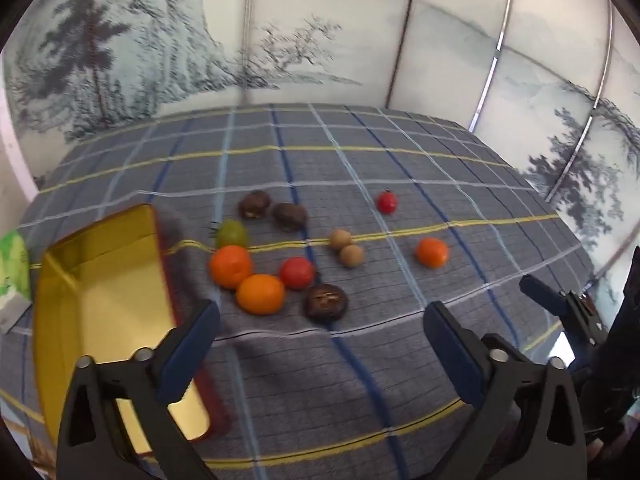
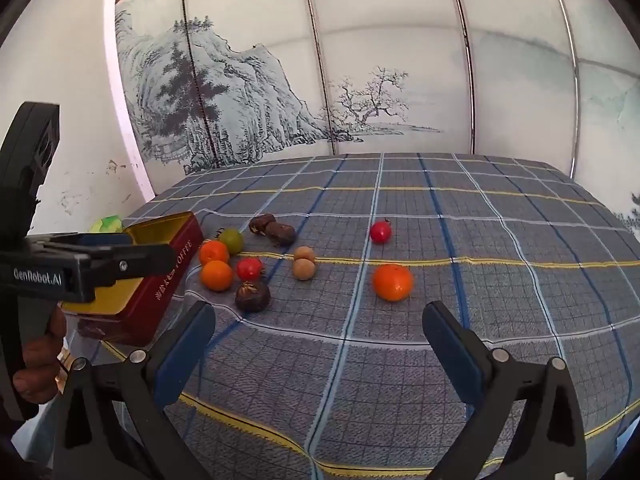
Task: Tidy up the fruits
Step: 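Grasp the dark brown round fruit with the left gripper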
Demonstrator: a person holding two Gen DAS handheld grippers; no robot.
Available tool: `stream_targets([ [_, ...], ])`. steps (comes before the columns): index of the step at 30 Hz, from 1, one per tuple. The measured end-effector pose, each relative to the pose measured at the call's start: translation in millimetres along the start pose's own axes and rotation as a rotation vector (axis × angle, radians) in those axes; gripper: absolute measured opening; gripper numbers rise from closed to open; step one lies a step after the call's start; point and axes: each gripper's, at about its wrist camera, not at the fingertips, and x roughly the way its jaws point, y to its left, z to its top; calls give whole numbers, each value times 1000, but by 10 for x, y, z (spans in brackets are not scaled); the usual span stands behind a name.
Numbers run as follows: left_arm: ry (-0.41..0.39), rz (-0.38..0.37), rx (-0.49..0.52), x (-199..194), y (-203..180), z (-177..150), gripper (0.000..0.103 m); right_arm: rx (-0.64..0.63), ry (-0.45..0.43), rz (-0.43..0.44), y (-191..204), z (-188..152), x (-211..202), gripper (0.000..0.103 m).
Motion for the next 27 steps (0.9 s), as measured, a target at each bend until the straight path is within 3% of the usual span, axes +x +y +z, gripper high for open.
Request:
stream_targets([
  [2,56,-19,11,162,-33,40,67,13,2,-4,-48,-8,3,103],
  [4,140,-20,22,390,-76,64,57,28,6,-9,-106,-12,6,103],
  [17,271,-27,11,981,-95,62,53,104,45,-11,-403,-78,128,103],
  [19,268,-15,20,1021,-113,55,51,111,50,-12,-428,-85,154,103],
  [22,266,0,41,1050,-147,28,39,116,57,-12,-454,-82,181,103],
  [27,249,7,51,1003,-199,-16,38,114,76,-5,-531,-28,238,103],
])
